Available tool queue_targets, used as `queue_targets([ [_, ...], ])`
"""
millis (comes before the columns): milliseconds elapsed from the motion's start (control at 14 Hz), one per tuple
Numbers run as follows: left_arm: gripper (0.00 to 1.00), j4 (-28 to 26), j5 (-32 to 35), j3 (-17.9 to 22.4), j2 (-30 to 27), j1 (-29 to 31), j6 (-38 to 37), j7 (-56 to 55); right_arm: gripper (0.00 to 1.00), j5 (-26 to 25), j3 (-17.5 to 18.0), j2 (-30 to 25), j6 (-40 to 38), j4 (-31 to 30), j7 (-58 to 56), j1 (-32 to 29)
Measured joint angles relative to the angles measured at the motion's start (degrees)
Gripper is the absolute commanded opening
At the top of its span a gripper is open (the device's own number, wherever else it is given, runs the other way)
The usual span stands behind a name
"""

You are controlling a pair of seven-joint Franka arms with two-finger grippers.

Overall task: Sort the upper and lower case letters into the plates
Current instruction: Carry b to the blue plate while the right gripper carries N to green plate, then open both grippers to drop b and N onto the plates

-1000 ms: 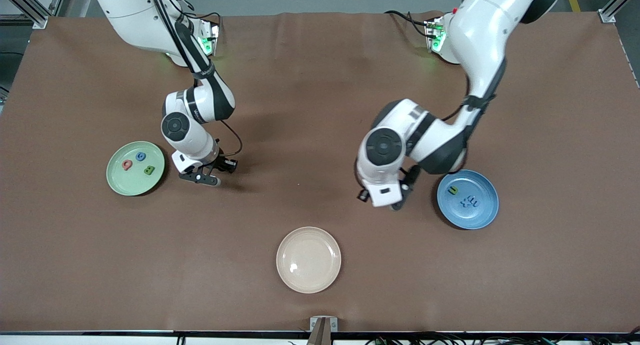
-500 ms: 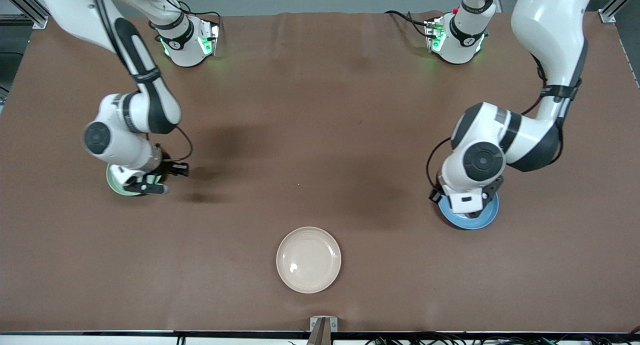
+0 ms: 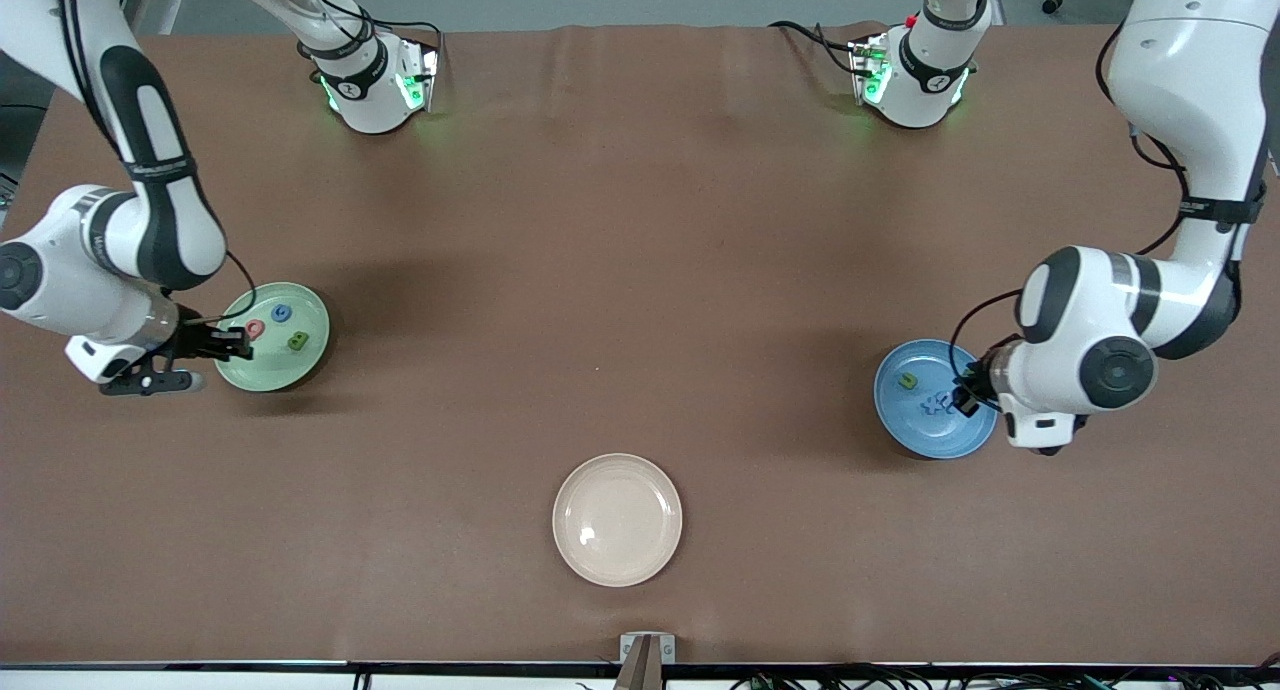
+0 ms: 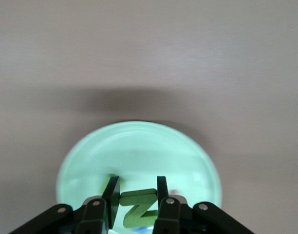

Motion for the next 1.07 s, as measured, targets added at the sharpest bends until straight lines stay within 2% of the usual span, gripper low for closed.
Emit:
queue_targets([
  [71, 0.40, -1.0, 0.0, 0.0, 0.4, 1.4, 1.0, 1.3, 0.07, 0.0, 0.0, 1.3, 0.1, 0.9, -1.0, -0.9],
  [143, 0.66, -1.7, 0.0, 0.0, 0.8, 2.2, 1.7, 2.2, 0.07, 0.0, 0.0, 2.7, 0.2, 1.8, -1.4, -1.2],
  [214, 1.00, -2.1, 0.0, -0.1, 1.2, 2.5, 2.1, 2.6, 0.07, 0.0, 0.1, 3.9, 0.5, 2.4, -1.4, -1.2],
  [429, 1.00, -2.0, 0.0, -0.9, 1.1, 2.2, 2.4, 2.7, 0.07, 0.0, 0.8, 5.9, 1.1, 3.1, -1.4, -1.0],
  [643, 1.00, 0.6, 0.0, -3.3, -0.4, 2.0, 1.9, 2.6, 0.07, 0.0, 1.1, 6.9, 1.1, 3.1, -1.3, -0.9],
  [1000, 1.00, 11.8, 0.0, -6.5, -4.5, 1.8, -9.2, 3.5, 0.10, 1.1, 1.4, 8.5, 1.6, 2.5, -1.3, -0.4],
  [1071, 1.00, 14.0, 0.0, -6.9, -4.9, 1.8, -10.8, 5.0, 0.21, 1.4, 1.5, 8.6, 2.1, 2.1, -1.2, -0.1],
])
